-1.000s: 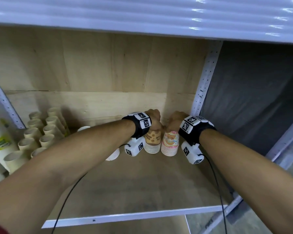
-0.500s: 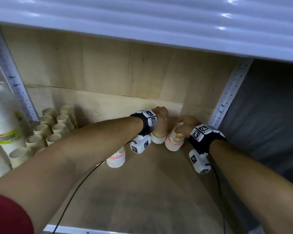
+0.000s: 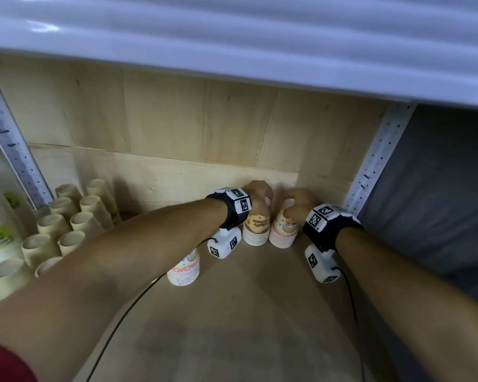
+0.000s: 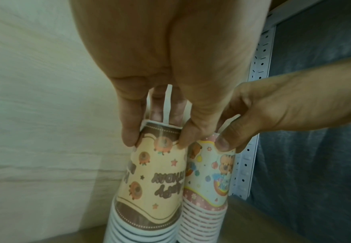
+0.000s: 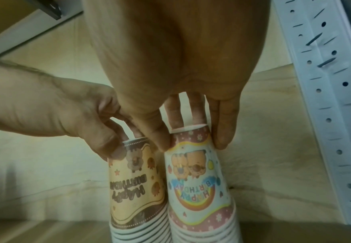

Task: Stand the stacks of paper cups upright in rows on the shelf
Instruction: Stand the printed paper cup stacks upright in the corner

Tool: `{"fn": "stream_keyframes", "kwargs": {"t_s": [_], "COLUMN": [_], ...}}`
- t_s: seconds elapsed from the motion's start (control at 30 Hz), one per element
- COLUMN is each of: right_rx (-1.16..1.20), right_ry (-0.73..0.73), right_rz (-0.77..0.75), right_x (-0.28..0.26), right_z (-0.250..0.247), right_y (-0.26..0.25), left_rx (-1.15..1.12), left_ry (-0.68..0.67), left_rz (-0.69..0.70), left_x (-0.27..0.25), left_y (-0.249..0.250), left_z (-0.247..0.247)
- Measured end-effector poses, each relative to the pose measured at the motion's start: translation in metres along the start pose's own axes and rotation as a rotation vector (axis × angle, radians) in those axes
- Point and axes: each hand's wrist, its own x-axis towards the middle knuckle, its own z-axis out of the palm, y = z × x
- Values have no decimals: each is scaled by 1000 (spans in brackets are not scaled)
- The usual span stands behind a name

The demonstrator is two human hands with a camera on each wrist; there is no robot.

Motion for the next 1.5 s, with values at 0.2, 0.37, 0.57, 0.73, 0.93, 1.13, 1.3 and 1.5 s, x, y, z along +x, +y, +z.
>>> {"fn": "stream_keyframes", "kwargs": {"t_s": [0.2,0.37,0.57,0.73,0.93,1.13,1.3,1.5], "right_rx": [56,68,69,10,-162,-176,-136,-133], "right_ry": [-18,-10,-19,-20,63,63,-24,-114], "right_rz": [-3,-7,14,46,15,-60,-150,-234], "right_x": [4,7,8,-1,0,-8,-19,-39], "right_z": [-1,1,1,-2,-24,-28,-10,28], "right_y": [2,5,6,7,-24,-81,-124,-173], "left_rx": [90,114,99,52,37,157,198,252], "left_ry": [-8,4,8,20,56,0,0,-20], "left_rz": [64,69,69,51,51,-68,-199,-337], "left_x": [6,8,9,6,-16,-59,-98,-143], "left_y": [-2,-6,-5,-4,-6,-19,-52,-93], "left_z": [0,2,4,2,-30,-84,-110,-105]}}
